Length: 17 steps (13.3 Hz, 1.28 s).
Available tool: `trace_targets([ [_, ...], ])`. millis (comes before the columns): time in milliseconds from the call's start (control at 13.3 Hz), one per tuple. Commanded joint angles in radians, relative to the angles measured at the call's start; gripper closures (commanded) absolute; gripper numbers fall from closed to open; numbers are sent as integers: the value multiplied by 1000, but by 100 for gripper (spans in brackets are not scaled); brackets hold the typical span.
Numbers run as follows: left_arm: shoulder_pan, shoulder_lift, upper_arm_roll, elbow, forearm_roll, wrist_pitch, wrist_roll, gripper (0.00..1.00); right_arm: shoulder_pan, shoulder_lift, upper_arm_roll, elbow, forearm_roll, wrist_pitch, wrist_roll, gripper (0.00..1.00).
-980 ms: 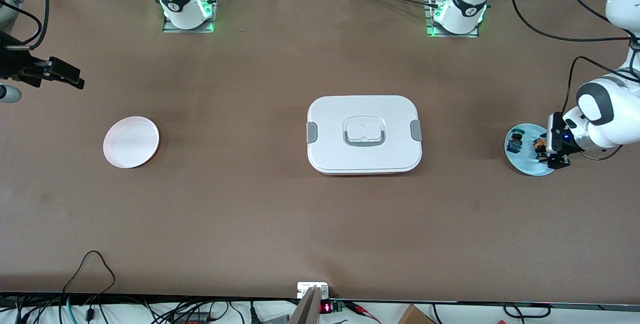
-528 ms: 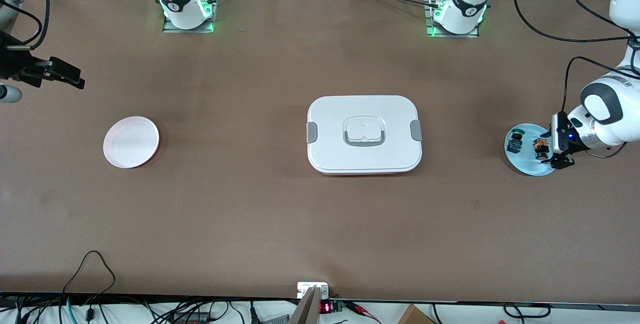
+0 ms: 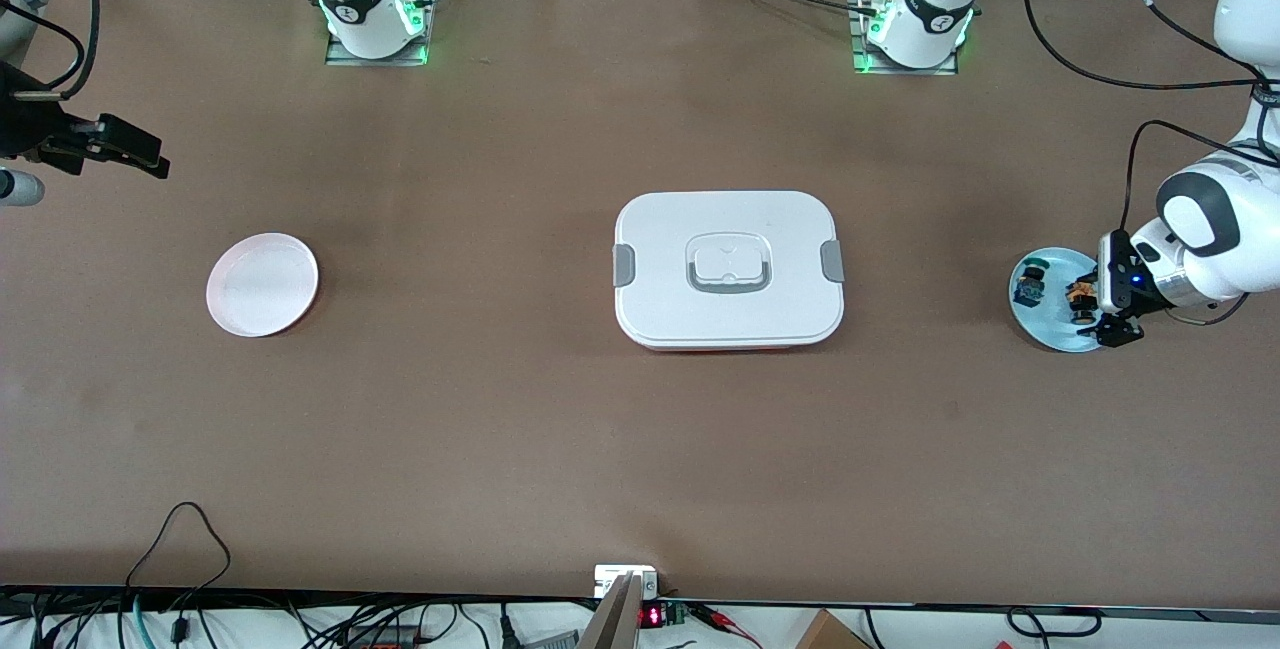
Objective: Transfer orange switch to right arm and place
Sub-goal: 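Lower the left gripper and grasp the orange switch on the plate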
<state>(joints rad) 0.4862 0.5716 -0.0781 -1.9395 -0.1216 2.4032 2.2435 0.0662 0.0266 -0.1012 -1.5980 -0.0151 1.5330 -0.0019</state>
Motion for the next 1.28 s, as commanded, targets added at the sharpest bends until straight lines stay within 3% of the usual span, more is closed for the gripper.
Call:
trace_targets([
  [0,0,11,1,22,-16,-9,28,8,-5,-23,8,-23,-5,7,-3,0],
  [75,2,11,1,22,-16,-10,27,13,-5,-22,8,-23,-5,7,-3,0],
  [377,3,11,1,24,-16,-15,31,56,-5,-22,8,-23,-5,7,-3,0],
  [452,3,11,1,24,-15,-15,31,62,-5,-22,8,-23,-5,7,-3,0],
  [678,9,7,0,25,-15,-18,53,69,-5,-22,8,-23,-5,7,-3,0],
  [904,-9,-22,0,46,-15,-57,68,87,-5,-22,8,-23,-5,6,-3,0],
  [1206,-47,-10,-6,243,-15,-338,64,99,-6,-23,8,-23,-5,1,-3,0],
])
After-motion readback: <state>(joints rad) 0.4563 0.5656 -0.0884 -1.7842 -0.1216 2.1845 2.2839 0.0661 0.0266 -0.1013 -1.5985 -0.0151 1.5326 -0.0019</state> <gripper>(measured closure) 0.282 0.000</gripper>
